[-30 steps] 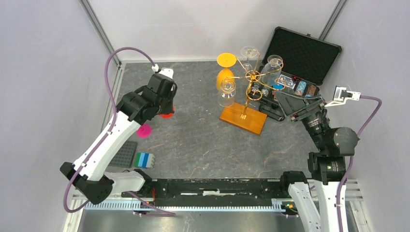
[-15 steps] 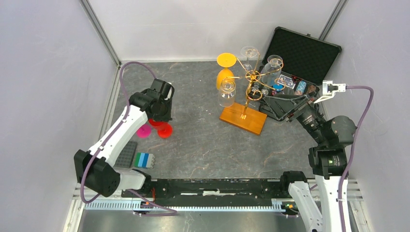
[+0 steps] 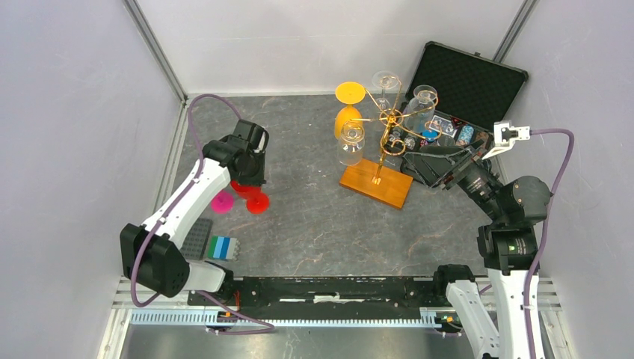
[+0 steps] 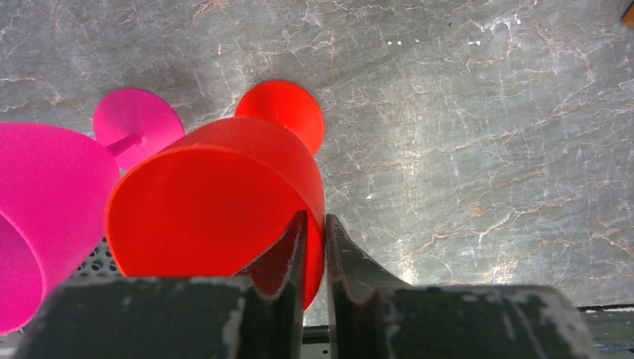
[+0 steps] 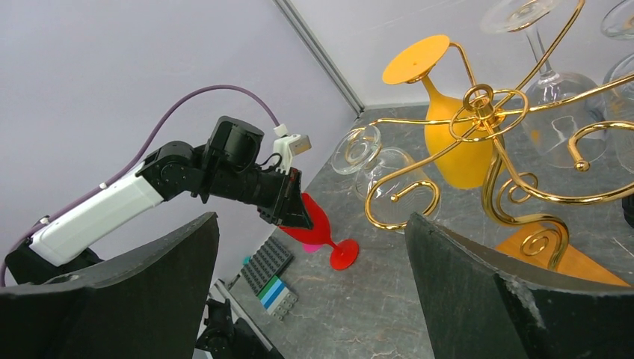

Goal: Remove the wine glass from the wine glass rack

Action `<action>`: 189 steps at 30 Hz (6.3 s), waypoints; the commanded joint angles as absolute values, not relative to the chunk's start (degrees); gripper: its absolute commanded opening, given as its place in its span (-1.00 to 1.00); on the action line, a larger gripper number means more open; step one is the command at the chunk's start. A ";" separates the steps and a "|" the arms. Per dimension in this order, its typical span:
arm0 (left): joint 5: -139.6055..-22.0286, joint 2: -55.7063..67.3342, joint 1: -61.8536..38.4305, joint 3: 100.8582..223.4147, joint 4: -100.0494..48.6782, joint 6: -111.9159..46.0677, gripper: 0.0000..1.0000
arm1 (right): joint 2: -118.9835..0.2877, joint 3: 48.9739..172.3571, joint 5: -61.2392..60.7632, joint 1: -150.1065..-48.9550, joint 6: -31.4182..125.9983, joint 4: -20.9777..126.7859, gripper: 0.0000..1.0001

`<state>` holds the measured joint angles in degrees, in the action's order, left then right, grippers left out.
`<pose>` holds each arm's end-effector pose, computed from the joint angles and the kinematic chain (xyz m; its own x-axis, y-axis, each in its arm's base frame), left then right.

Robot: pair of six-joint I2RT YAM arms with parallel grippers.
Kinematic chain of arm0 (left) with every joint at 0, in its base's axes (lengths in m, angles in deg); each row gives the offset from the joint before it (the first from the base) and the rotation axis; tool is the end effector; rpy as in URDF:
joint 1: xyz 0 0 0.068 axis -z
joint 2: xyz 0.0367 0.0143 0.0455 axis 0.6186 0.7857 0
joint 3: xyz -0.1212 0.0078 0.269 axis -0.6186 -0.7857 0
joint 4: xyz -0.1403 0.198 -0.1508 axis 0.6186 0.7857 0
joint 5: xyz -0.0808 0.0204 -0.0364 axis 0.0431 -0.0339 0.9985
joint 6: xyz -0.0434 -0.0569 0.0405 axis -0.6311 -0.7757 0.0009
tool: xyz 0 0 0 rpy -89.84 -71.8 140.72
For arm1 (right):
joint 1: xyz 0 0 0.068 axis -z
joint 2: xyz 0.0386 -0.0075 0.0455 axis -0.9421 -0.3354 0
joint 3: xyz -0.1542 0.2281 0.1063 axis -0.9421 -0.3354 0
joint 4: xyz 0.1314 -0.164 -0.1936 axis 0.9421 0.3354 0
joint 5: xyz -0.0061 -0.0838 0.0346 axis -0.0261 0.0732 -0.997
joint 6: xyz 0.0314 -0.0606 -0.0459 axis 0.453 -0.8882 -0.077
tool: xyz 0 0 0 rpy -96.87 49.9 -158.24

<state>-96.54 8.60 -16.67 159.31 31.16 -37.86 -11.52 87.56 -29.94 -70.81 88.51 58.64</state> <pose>0.2848 -0.1025 0.2823 -0.8869 0.0471 -0.4595 0.0608 0.9980 -0.0150 0.1430 0.0445 0.4462 -0.2940 0.5891 -0.7527 -0.5657 0.5275 0.6338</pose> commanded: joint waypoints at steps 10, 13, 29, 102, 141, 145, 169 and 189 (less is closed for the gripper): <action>-95.26 4.45 -17.04 170.11 33.71 -35.68 0.08 | -12.08 89.50 -28.85 -70.76 85.71 58.89 0.91; -92.60 1.89 -17.08 172.62 32.63 -36.56 0.25 | -12.44 89.87 -27.65 -70.75 86.55 59.90 0.87; -65.23 -7.29 -17.04 168.06 11.79 -45.08 0.79 | -30.95 111.58 -3.15 -70.77 68.64 77.67 0.72; -66.05 -7.30 -17.04 162.17 11.75 -42.13 1.00 | -48.85 106.12 -15.80 -66.92 96.24 60.05 -0.21; -67.06 -9.00 -17.04 160.81 11.53 -42.44 1.00 | -44.79 97.76 -7.98 -66.77 110.06 44.40 -1.00; -67.19 -9.12 -17.08 160.80 11.57 -42.43 1.00 | -42.96 97.36 -5.76 -66.73 111.37 44.34 -1.00; -67.46 -9.53 -17.10 160.81 11.75 -42.33 1.00 | -37.19 96.49 -3.04 -66.69 114.05 49.98 -0.99; -67.11 -9.33 -17.07 160.72 11.55 -42.44 1.00 | -32.37 93.38 2.24 -66.71 113.24 52.14 -1.00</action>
<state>-66.53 -8.43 -16.87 160.82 12.49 -43.23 -35.98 93.88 -2.05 -66.63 112.40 56.71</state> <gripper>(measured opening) 0.992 0.022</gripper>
